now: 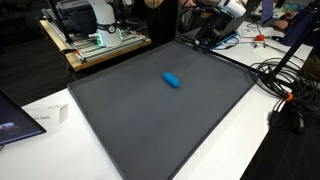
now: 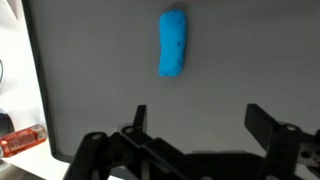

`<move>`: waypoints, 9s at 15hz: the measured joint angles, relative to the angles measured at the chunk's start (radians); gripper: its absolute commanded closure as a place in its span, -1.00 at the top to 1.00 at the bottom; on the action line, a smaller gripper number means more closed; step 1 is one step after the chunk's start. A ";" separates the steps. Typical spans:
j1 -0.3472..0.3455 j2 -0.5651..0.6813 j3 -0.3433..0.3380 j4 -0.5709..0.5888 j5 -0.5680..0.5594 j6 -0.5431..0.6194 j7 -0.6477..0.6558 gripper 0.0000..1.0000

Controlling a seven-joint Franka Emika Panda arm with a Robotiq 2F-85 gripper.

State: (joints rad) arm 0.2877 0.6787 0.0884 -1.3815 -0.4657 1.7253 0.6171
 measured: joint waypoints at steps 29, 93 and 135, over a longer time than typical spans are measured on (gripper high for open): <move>-0.299 0.036 -0.035 0.126 0.556 -0.024 -0.642 1.00; -0.321 -0.689 0.134 -1.373 1.118 1.432 -0.949 1.00; 0.208 -0.419 -0.231 -1.268 1.176 1.697 -0.974 1.00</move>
State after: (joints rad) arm 0.4954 0.2597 -0.1422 -2.6497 0.7105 3.4228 -0.3568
